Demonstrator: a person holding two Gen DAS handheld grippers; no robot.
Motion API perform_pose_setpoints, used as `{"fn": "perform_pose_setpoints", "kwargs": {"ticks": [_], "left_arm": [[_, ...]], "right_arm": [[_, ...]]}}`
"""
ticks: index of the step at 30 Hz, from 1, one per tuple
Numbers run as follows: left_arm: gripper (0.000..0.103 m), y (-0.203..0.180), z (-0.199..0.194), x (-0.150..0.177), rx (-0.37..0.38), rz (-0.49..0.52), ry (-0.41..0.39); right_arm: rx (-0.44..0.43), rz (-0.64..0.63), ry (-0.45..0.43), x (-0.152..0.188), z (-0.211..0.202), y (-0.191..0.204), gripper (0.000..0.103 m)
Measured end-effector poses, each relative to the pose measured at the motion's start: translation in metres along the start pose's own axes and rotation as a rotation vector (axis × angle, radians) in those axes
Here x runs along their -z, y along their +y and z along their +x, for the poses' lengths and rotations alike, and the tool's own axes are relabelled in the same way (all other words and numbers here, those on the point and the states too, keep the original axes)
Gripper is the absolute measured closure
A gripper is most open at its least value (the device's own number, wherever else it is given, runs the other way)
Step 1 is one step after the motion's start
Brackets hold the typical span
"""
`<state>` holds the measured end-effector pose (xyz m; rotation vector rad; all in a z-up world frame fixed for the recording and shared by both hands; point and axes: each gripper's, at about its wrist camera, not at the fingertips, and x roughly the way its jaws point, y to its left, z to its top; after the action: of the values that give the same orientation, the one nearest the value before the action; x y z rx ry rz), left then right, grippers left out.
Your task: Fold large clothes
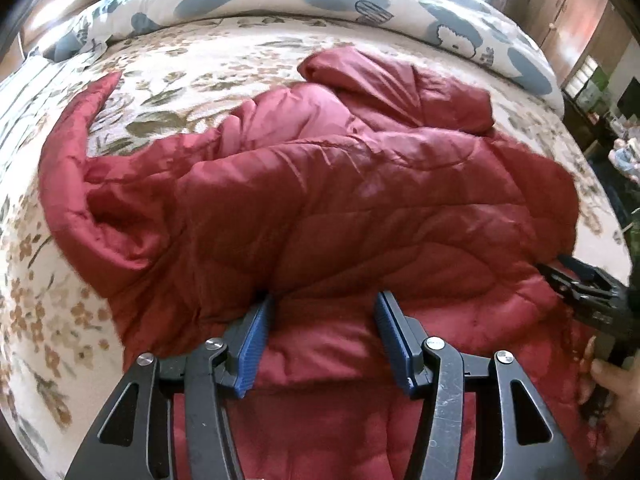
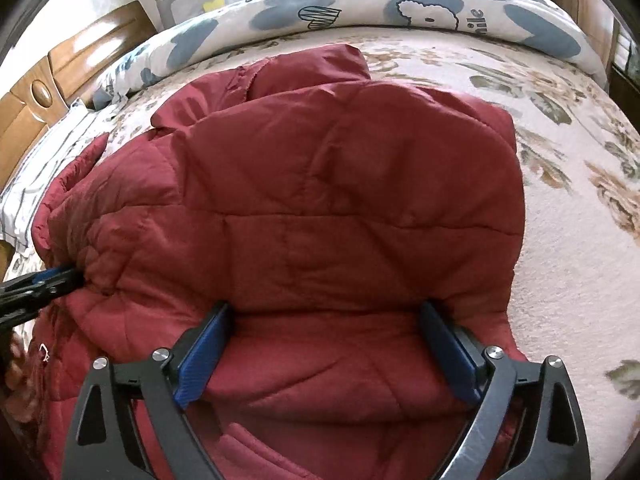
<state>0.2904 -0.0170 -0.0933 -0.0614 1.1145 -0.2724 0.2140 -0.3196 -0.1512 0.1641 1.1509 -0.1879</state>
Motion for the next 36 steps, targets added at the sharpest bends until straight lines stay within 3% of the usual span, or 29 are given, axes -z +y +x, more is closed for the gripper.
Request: {"fn": "perform_pose_setpoints", "kwargs": {"ticks": [6, 11, 23, 30, 36], "left_arm": [[0.041, 0.023, -0.040, 0.002, -0.015, -0.058, -0.069], [0.026, 0.052, -0.064, 0.003, -0.057, -0.134, -0.116], [0.025, 0.101, -0.078, -0.013, -0.155, -0.246, -0.131], [0.022, 0.126, -0.047, -0.064, -0.266, -0.236, -0.074], [0.022, 0.155, -0.005, -0.133, -0.425, -0.226, -0.016]], "right_arm": [[-0.074, 0.095, -0.024, 0.001, -0.028, -0.003, 0.007], [-0.107, 0.128, -0.039, 0.008, -0.052, -0.003, 0.002], [-0.155, 0.032, 0.009, 0.033, -0.062, 0.026, 0.002], [-0.207, 0.031, -0.013, 0.046, -0.085, 0.031, 0.002], [-0.243, 0.064, -0.018, 0.061, -0.100, 0.030, 0.002]]}}
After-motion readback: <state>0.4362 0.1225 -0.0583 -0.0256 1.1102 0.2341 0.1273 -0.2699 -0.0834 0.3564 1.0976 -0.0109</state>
